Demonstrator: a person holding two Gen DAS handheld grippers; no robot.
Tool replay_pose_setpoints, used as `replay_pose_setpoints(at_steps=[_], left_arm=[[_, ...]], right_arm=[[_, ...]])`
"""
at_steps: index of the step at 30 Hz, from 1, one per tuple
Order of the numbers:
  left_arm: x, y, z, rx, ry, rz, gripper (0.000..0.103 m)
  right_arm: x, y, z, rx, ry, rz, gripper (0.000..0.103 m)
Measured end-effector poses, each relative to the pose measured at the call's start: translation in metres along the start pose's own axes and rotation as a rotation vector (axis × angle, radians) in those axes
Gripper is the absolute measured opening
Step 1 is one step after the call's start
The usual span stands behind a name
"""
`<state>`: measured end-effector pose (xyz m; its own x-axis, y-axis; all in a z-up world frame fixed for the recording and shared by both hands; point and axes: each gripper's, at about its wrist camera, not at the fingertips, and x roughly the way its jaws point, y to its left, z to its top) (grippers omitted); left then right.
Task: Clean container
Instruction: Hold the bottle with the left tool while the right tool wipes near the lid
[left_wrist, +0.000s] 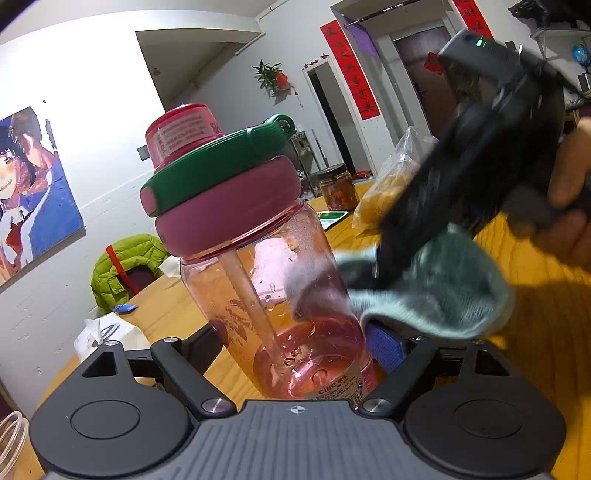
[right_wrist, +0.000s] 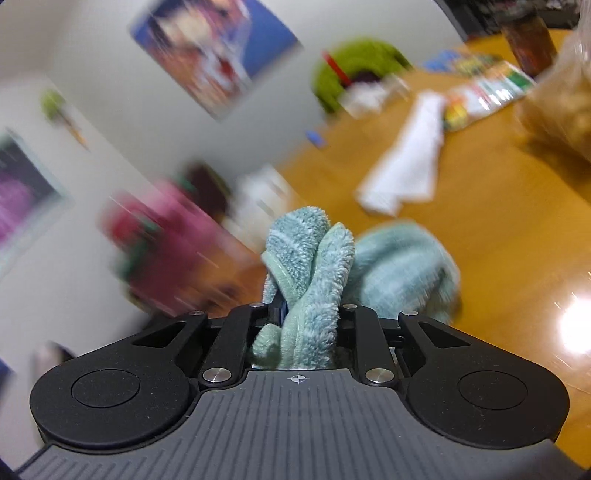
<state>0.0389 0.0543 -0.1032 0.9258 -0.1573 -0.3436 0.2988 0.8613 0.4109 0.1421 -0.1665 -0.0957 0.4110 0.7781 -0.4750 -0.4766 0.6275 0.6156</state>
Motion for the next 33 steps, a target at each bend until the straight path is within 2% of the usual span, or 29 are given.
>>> replay_pose_setpoints(at_steps=[3, 5, 6, 8, 10, 11, 13, 16, 19, 22, 26, 28, 31, 33], left_arm=[[0.001, 0.002, 0.000, -0.001, 0.000, -0.001, 0.082], [0.000, 0.001, 0.001, -0.001, -0.001, -0.001, 0.082], [-0.001, 0.000, 0.001, -0.002, -0.001, -0.001, 0.082], [0.002, -0.012, 0.006, -0.004, 0.002, 0.006, 0.082], [0.005, -0.011, 0.006, -0.001, -0.002, -0.002, 0.082], [0.007, -0.011, 0.006, 0.002, -0.004, -0.005, 0.082], [0.008, -0.011, 0.007, 0.001, -0.006, -0.008, 0.082], [0.008, -0.010, 0.007, -0.003, -0.010, -0.013, 0.083], [0.007, -0.010, 0.007, -0.009, -0.010, -0.012, 0.084], [-0.002, -0.009, 0.006, -0.025, 0.005, -0.009, 0.091], [-0.022, -0.010, 0.011, -0.054, 0.052, 0.044, 0.091], [-0.030, -0.010, 0.013, -0.059, 0.047, 0.023, 0.089], [-0.033, -0.017, 0.013, -0.040, 0.046, -0.051, 0.081], [-0.032, -0.026, 0.012, -0.003, 0.041, -0.034, 0.081]], right_arm=[[0.006, 0.004, -0.004, -0.037, 0.006, -0.052, 0.021], [-0.005, 0.006, -0.003, -0.040, -0.051, -0.017, 0.021], [-0.014, 0.007, -0.002, -0.038, -0.096, 0.025, 0.021], [-0.035, 0.004, 0.001, -0.003, -0.191, 0.165, 0.021], [-0.047, -0.002, 0.004, 0.043, -0.244, 0.285, 0.021], [-0.048, -0.004, 0.004, 0.055, -0.247, 0.304, 0.021], [-0.038, -0.007, 0.004, 0.064, -0.202, 0.237, 0.021], [-0.011, -0.012, 0.002, 0.061, -0.083, 0.069, 0.021], [0.007, -0.013, -0.003, 0.034, -0.026, -0.019, 0.021], [0.004, -0.012, -0.005, 0.025, -0.045, -0.027, 0.021], [-0.006, -0.009, -0.005, 0.018, -0.150, -0.013, 0.021], [-0.010, -0.010, -0.001, 0.035, -0.194, 0.003, 0.021], [-0.013, -0.012, 0.003, 0.066, -0.230, 0.041, 0.023], [-0.011, -0.012, 0.004, 0.077, -0.218, 0.065, 0.023]])
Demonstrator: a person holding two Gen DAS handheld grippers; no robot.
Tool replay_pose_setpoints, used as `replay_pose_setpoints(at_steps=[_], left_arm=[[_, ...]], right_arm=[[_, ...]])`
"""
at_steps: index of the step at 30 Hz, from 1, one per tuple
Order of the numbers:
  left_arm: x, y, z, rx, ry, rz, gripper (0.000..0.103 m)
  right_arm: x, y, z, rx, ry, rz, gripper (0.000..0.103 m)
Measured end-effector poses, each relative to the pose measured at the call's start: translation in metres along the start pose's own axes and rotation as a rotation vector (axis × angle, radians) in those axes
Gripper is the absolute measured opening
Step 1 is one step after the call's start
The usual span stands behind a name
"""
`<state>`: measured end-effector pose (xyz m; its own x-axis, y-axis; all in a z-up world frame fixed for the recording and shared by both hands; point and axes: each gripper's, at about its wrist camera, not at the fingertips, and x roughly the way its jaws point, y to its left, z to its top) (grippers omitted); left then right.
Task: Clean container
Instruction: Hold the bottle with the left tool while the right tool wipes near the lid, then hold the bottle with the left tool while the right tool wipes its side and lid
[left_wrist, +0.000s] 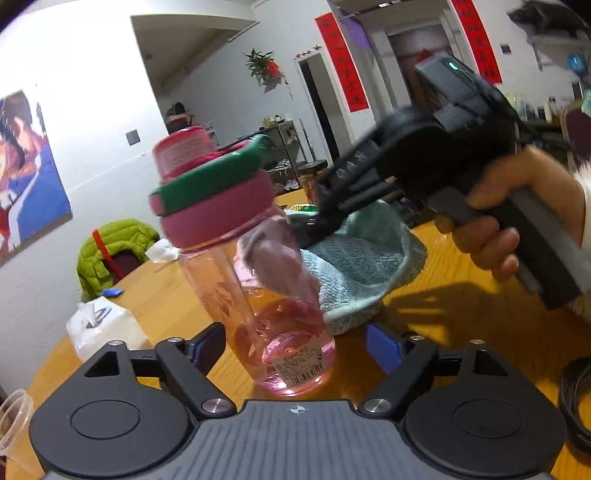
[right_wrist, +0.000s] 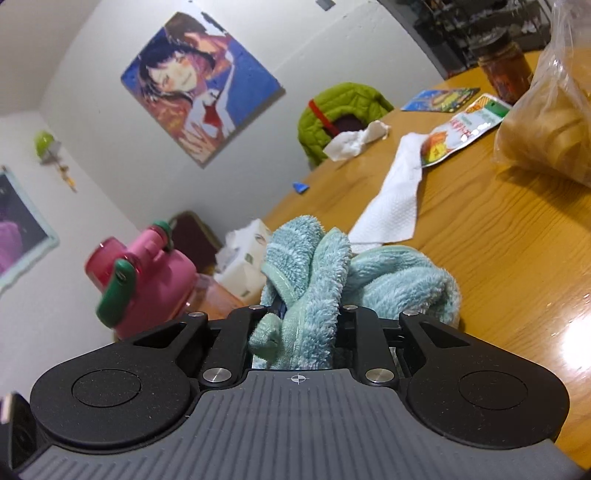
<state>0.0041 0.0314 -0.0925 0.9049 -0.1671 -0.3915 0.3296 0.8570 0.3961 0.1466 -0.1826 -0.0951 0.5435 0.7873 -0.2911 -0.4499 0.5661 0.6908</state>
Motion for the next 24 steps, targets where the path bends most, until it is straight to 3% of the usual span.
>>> replay_pose_setpoints(at_steps=[10, 17, 20, 24], left_arm=[[0.031, 0.013, -0.001, 0.029, -0.032, 0.058, 0.084], [0.025, 0.010, -0.003, 0.032, -0.037, 0.062, 0.084], [0.023, 0.013, -0.003, 0.030, -0.038, 0.064, 0.082], [0.020, 0.013, -0.007, 0.031, -0.038, 0.062, 0.082]], right_arm=[[-0.003, 0.015, 0.000, -0.076, 0.142, 0.015, 0.020], [0.001, 0.017, -0.006, -0.104, 0.172, -0.036, 0.020], [-0.013, 0.020, -0.002, -0.084, 0.080, 0.040, 0.020], [-0.039, 0.012, 0.006, 0.035, -0.069, 0.265, 0.021]])
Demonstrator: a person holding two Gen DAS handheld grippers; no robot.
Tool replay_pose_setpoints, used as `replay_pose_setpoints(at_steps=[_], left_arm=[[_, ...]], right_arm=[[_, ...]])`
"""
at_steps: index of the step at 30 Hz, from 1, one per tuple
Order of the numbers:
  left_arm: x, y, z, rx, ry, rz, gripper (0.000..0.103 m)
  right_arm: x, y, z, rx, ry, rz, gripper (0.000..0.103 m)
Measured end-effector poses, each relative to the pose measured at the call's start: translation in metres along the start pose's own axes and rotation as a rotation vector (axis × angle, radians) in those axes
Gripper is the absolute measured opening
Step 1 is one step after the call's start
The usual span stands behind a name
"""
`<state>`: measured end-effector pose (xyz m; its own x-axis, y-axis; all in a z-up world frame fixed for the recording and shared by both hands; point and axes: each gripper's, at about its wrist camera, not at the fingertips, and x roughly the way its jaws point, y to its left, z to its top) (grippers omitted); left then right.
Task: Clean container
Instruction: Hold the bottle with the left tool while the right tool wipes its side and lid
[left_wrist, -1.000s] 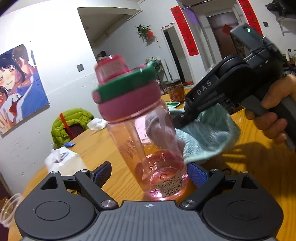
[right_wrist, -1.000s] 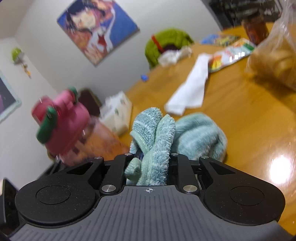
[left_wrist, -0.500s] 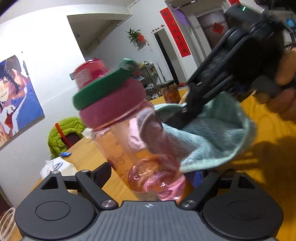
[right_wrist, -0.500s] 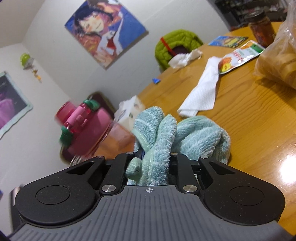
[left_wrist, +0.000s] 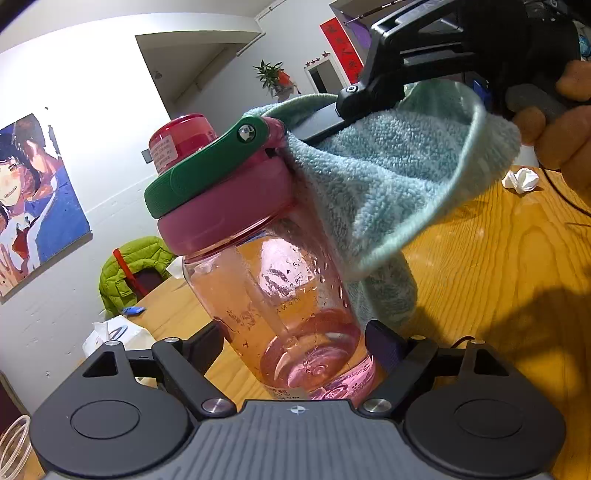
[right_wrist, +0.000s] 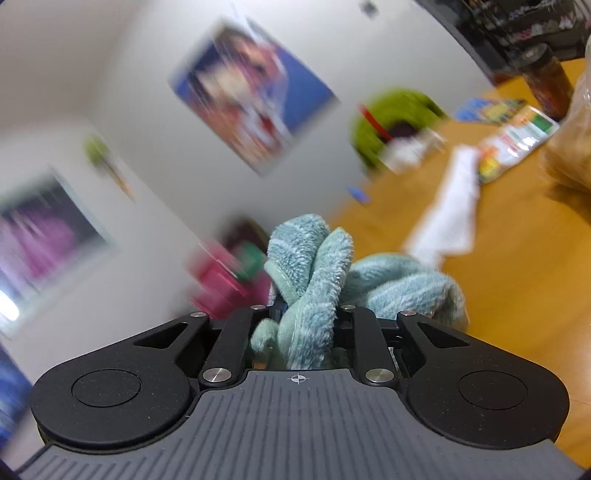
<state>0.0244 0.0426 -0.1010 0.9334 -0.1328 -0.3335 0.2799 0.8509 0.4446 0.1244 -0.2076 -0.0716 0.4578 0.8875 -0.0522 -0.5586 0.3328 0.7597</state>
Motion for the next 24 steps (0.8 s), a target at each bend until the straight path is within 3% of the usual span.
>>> replay_pose_setpoints(at_steps=[2, 6, 9, 13, 16, 19, 20, 24], left_arm=[[0.000, 0.000, 0.002, -0.002, 0.000, 0.000, 0.082], [-0.002, -0.001, 0.002, -0.004, 0.000, -0.002, 0.082], [-0.002, 0.000, 0.003, -0.005, -0.001, -0.003, 0.082], [0.009, 0.006, 0.003, -0.006, -0.002, -0.006, 0.082], [0.011, 0.007, 0.003, -0.007, -0.003, -0.012, 0.082], [0.011, 0.006, 0.002, -0.007, -0.007, -0.015, 0.082], [0.011, 0.007, 0.002, -0.010, -0.007, -0.017, 0.082], [0.010, 0.006, 0.003, -0.017, -0.010, -0.023, 0.082]], right_arm=[[0.005, -0.006, -0.001, 0.029, 0.031, 0.000, 0.021], [0.035, -0.019, -0.013, 0.013, 0.187, -0.246, 0.021], [0.052, -0.031, -0.022, -0.006, 0.274, -0.352, 0.020], [0.044, -0.022, -0.018, -0.025, 0.220, -0.312, 0.020], [0.018, -0.010, -0.006, 0.011, 0.084, -0.109, 0.020], [0.013, -0.013, -0.002, 0.053, 0.071, -0.037, 0.021], [0.017, -0.016, -0.003, 0.061, 0.094, -0.057, 0.022], [0.044, -0.030, -0.016, 0.026, 0.248, -0.292, 0.021]])
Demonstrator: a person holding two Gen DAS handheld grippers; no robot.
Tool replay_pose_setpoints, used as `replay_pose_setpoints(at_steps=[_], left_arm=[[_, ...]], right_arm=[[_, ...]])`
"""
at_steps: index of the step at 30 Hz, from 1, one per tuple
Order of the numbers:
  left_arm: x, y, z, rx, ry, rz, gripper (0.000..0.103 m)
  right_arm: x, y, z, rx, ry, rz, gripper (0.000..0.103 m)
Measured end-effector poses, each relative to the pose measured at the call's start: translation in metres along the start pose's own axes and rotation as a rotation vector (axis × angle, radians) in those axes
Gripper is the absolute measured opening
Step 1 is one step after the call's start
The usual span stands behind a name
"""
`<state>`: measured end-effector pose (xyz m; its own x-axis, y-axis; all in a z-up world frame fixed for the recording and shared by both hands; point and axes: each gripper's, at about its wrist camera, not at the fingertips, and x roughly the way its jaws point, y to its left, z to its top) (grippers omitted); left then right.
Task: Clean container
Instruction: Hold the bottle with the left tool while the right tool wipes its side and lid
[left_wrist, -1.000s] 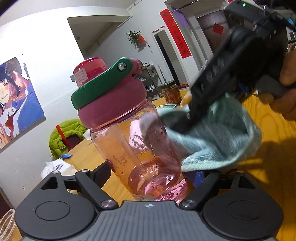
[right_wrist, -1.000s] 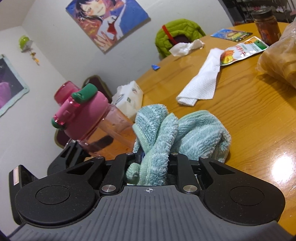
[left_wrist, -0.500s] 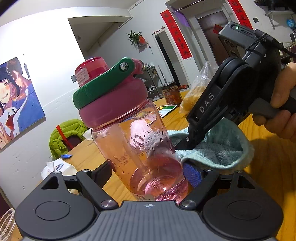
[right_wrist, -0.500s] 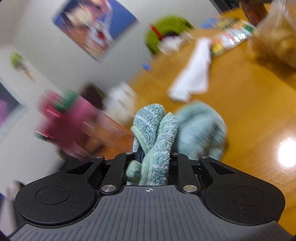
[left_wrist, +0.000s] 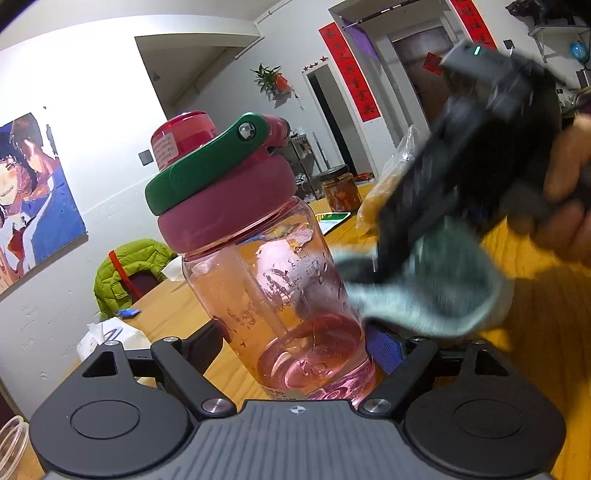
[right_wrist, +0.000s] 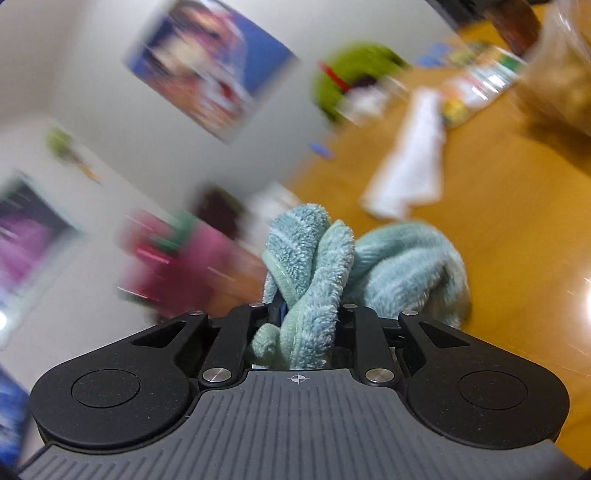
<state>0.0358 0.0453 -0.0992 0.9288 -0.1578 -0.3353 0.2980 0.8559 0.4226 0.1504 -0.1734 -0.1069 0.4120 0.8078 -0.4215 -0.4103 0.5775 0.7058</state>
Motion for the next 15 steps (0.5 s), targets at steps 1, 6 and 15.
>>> replay_pose_setpoints(at_steps=[1, 6, 15], left_arm=[[-0.001, 0.001, 0.001, -0.005, 0.001, -0.002, 0.083], [-0.014, -0.001, 0.005, -0.038, 0.082, 0.055, 0.091], [-0.030, -0.016, 0.007, 0.009, 0.052, -0.013, 0.086]], right_arm=[[0.007, 0.000, -0.002, -0.016, 0.021, -0.044, 0.021], [-0.003, 0.006, 0.000, -0.042, -0.067, -0.030, 0.021], [-0.009, 0.002, 0.009, 0.042, -0.151, 0.134, 0.021]])
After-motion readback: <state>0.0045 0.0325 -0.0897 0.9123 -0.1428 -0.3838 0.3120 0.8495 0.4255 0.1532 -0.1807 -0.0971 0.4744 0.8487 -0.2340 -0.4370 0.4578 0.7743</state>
